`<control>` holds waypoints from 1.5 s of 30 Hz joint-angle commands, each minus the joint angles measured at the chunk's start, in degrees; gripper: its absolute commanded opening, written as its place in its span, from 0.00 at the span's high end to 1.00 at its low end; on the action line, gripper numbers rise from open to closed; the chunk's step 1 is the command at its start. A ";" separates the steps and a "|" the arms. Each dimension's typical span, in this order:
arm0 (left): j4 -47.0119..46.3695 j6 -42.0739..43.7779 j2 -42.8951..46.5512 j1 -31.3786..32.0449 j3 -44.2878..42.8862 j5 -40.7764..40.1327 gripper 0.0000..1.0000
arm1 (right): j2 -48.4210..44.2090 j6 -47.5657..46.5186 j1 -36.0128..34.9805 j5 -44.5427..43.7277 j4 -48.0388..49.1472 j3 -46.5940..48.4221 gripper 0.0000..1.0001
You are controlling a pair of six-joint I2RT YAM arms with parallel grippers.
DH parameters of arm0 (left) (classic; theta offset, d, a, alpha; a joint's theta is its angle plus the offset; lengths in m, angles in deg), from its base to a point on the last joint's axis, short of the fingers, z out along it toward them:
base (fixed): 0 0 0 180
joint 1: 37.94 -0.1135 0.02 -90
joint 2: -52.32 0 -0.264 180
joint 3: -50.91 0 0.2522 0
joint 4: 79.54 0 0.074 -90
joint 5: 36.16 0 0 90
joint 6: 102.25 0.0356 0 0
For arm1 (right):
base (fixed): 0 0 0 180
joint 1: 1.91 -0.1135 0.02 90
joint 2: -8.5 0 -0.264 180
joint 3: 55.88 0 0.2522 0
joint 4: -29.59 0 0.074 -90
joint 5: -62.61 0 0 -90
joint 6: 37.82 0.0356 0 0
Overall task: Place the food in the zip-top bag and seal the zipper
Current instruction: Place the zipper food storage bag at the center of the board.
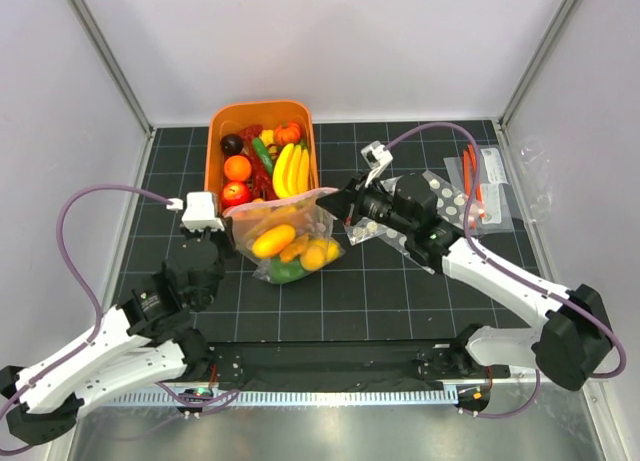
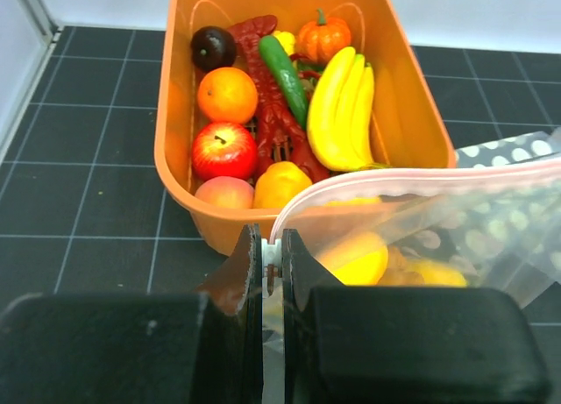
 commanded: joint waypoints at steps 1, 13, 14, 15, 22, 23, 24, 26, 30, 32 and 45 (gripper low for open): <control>1.38 -2.22 1.50 0.67 -3.44 1.97 0.99 | -3.58 3.22 -0.13 -4.43 -5.48 3.31 0.99; 4.11 -4.94 7.22 1.91 -4.84 11.64 1.00 | -6.58 8.23 -0.13 -3.11 -21.22 8.14 0.99; 4.46 -5.21 6.96 1.91 -5.11 11.55 0.99 | -6.66 8.32 -0.13 -3.29 -21.22 8.14 0.99; 5.16 -5.47 6.52 1.82 -5.37 11.55 1.00 | -6.49 8.24 -0.04 -3.73 -21.57 8.31 0.99; 4.82 -6.53 4.15 1.82 -5.73 10.86 1.00 | -5.00 7.62 -0.13 -4.61 -19.81 7.96 0.99; 4.47 -6.36 3.62 1.82 -5.38 10.07 0.99 | -4.47 7.18 -0.04 -5.31 -19.99 8.23 0.99; 3.85 -6.18 3.27 1.82 -4.51 7.62 0.99 | -3.77 6.40 -0.04 -6.71 -20.08 8.58 0.99; 1.57 -5.74 1.96 1.82 -3.45 4.71 0.99 | -1.31 5.69 0.31 -8.30 -19.90 9.19 0.99; -3.53 -3.99 -1.30 1.73 -0.90 -0.57 0.96 | 2.03 4.81 1.01 -10.06 -14.65 9.20 0.99; -6.33 -3.11 -3.14 1.12 0.07 -2.50 0.89 | 2.39 3.93 1.01 -12.25 -12.97 8.32 0.89; -8.19 -0.46 6.14 0.41 2.87 -1.54 0.10 | -20.17 -0.55 1.01 -35.36 -14.71 -1.79 0.01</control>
